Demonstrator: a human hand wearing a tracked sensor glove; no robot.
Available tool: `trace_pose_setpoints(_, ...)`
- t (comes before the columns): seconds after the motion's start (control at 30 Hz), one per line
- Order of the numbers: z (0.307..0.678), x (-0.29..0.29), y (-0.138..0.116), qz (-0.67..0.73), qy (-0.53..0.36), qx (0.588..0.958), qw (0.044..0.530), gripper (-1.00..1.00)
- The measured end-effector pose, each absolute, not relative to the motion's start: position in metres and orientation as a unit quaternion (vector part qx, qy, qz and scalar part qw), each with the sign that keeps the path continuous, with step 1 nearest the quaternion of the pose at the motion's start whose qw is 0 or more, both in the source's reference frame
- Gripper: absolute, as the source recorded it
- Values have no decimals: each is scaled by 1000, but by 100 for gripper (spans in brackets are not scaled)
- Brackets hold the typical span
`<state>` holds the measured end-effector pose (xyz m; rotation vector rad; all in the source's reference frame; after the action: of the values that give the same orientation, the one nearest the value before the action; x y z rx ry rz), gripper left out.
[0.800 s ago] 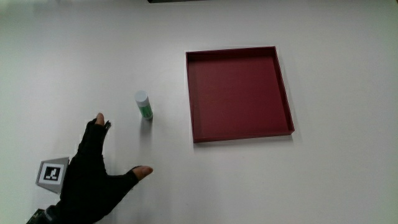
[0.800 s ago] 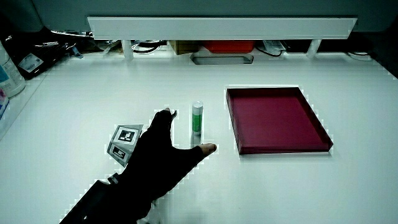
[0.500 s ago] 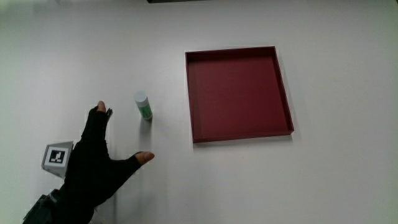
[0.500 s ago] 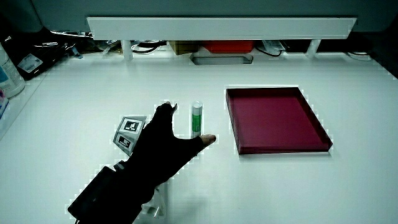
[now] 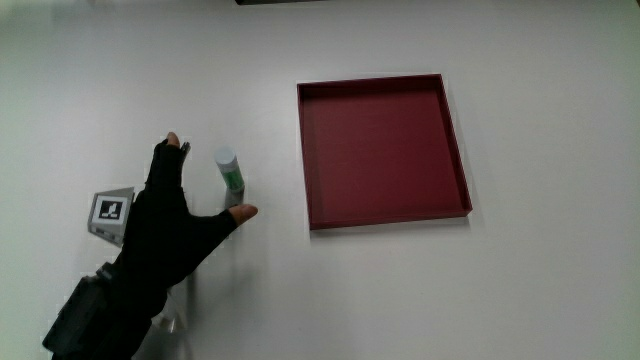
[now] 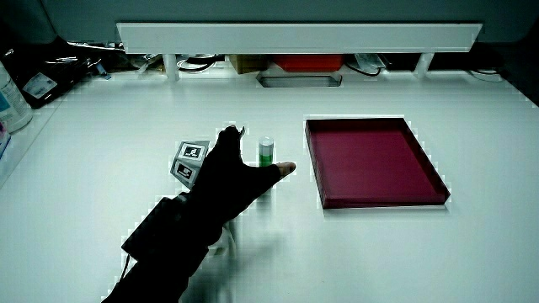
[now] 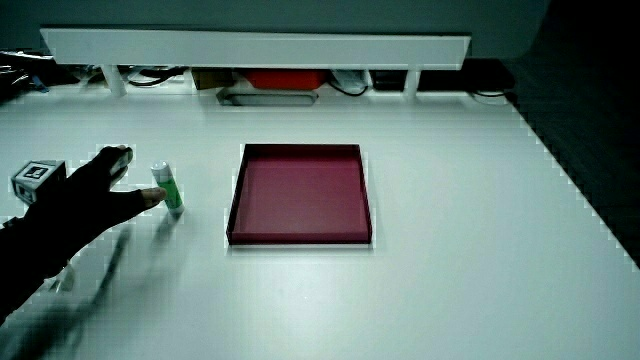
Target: Pick glue stick
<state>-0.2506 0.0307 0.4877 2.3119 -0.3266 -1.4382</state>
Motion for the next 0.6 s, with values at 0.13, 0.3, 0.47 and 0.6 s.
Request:
trace_pose_setpoints(0.13, 498, -246, 21, -523, -121, 821, 192, 0)
trace_pose_setpoints(0.3, 504, -240, 14, -534, -122, 816, 186, 0)
trace_pose_setpoints(0.47, 509, -240, 11, -533, -130, 815, 187, 0)
trace_pose_setpoints(0.6, 510, -240, 10, -533, -133, 814, 187, 3)
